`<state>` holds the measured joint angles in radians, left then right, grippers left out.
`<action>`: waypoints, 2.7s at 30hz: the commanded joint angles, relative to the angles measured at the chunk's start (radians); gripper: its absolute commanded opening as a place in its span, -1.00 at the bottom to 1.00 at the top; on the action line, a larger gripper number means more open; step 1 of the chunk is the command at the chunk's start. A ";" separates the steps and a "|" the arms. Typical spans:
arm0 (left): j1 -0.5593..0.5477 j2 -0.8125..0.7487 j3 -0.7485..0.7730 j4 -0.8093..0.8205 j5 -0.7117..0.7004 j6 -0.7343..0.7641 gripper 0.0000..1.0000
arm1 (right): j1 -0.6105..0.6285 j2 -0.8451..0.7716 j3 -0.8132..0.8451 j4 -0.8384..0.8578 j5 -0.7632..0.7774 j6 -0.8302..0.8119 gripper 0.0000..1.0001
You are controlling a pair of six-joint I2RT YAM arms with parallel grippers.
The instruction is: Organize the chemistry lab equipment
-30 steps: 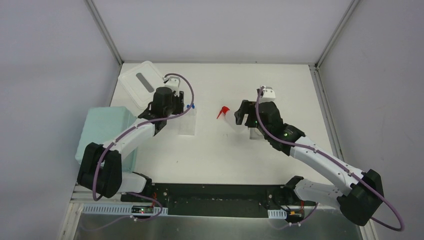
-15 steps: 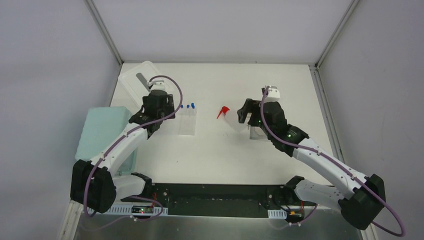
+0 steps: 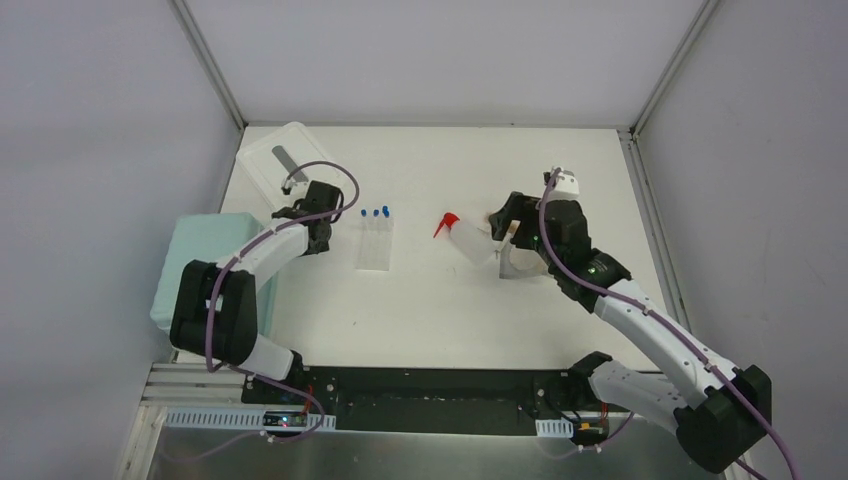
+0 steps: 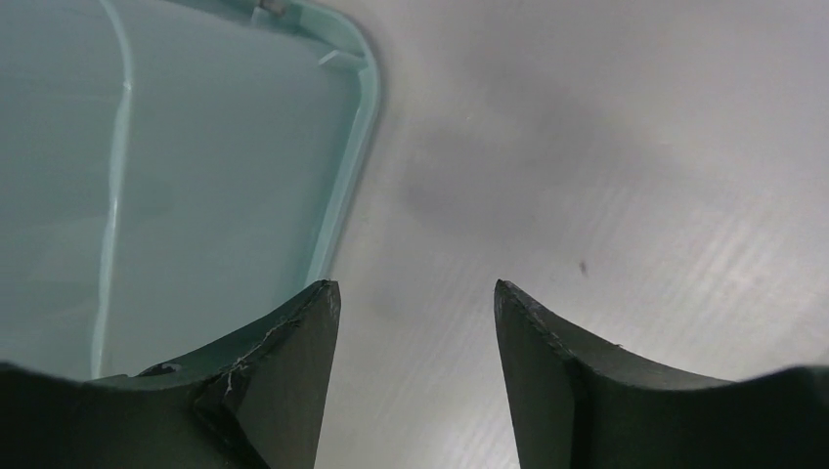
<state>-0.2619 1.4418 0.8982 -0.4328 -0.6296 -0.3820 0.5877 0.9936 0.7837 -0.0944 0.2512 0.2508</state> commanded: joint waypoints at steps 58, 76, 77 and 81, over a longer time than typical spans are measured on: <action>0.066 0.384 0.263 -0.130 0.013 0.090 -0.90 | -0.146 -0.071 -0.036 0.028 -0.107 0.061 0.69; 0.016 0.381 0.283 -0.158 0.037 0.043 -0.62 | -0.148 -0.122 -0.050 -0.010 -0.078 0.056 0.69; 0.016 0.385 0.280 -0.158 0.038 0.041 -0.61 | -0.148 -0.124 -0.050 -0.011 -0.077 0.056 0.69; 0.016 0.396 0.275 -0.158 0.036 0.036 -0.59 | -0.148 -0.132 -0.053 -0.013 -0.074 0.054 0.69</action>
<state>-0.2478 1.8549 1.1862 -0.5632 -0.6010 -0.3149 0.4461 0.8894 0.7372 -0.1154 0.1539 0.3061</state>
